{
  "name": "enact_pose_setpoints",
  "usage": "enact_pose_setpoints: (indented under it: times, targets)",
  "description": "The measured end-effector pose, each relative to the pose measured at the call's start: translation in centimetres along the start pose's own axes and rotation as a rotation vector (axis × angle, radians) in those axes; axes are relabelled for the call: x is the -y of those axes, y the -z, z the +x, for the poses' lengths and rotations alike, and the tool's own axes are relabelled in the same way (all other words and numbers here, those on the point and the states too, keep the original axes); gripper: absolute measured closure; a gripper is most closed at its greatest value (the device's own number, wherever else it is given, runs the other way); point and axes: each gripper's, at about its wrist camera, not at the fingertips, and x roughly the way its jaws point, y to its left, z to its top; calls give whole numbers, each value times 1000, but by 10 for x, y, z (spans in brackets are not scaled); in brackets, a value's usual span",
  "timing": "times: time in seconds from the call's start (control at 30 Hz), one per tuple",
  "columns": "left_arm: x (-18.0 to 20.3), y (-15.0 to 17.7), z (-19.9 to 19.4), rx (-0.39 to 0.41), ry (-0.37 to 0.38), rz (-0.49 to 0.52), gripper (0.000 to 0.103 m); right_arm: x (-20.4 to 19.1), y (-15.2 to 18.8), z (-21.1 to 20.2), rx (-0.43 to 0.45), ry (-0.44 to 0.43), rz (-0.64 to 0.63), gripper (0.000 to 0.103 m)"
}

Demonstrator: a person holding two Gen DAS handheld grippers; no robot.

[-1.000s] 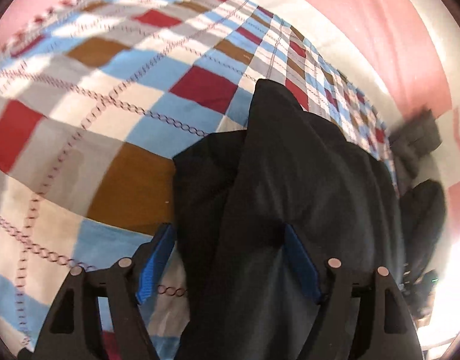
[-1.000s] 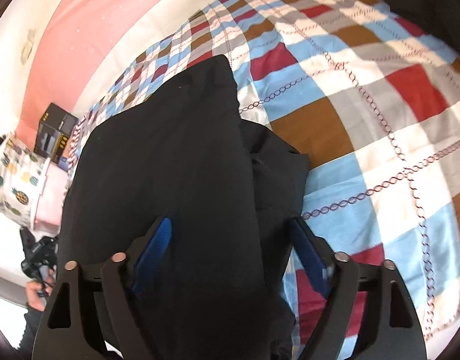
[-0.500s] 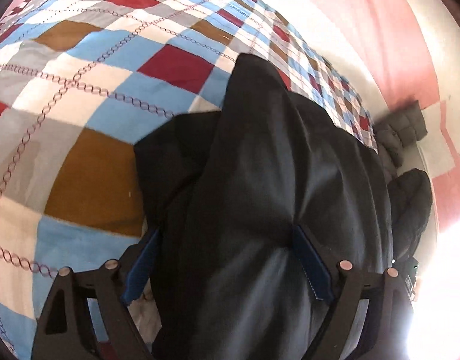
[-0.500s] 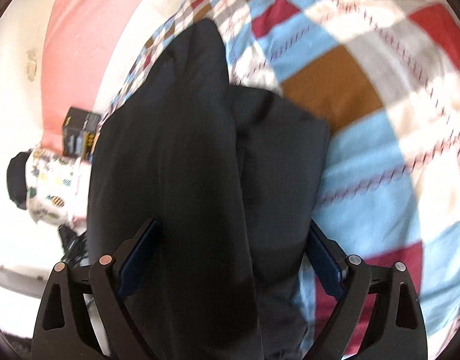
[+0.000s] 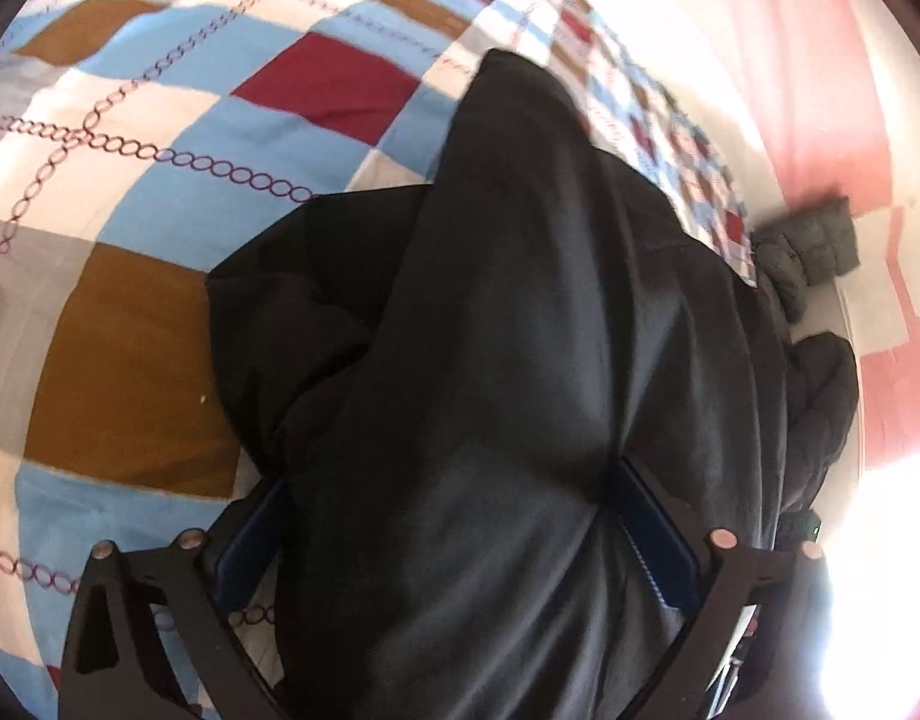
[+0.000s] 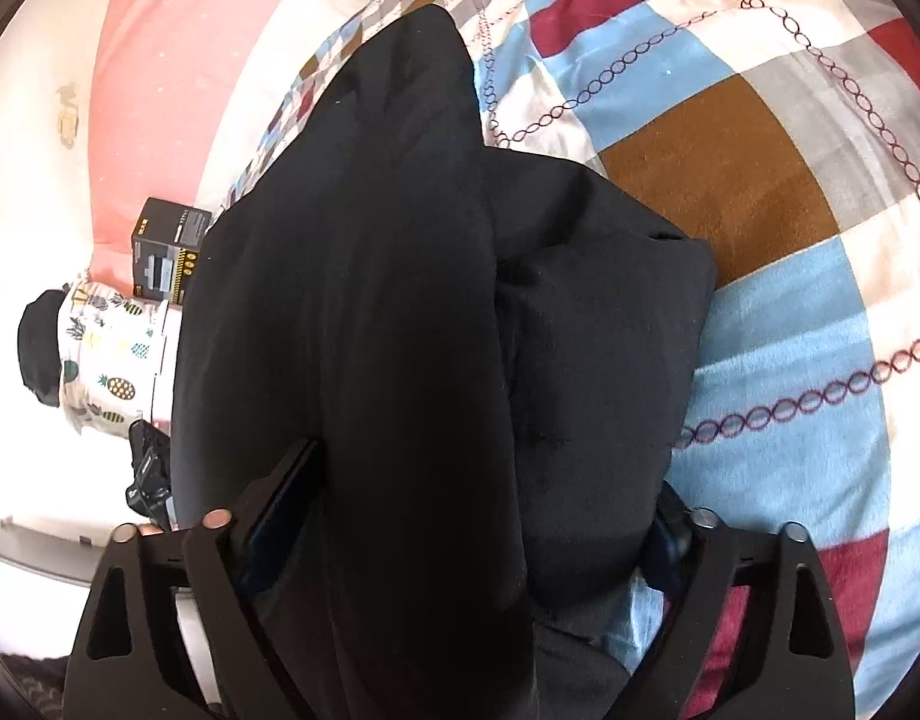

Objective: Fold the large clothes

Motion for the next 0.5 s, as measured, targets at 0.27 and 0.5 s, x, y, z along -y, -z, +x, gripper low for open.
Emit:
enact_pose_setpoints:
  times: [0.27,0.5]
  targets:
    - [6,8,-11,44,10,52,22,-5,-3,3,8,11,-7,31]
    - [39,21,-35,100,-87,128,63,-35,1,-12,39,95,-62,60]
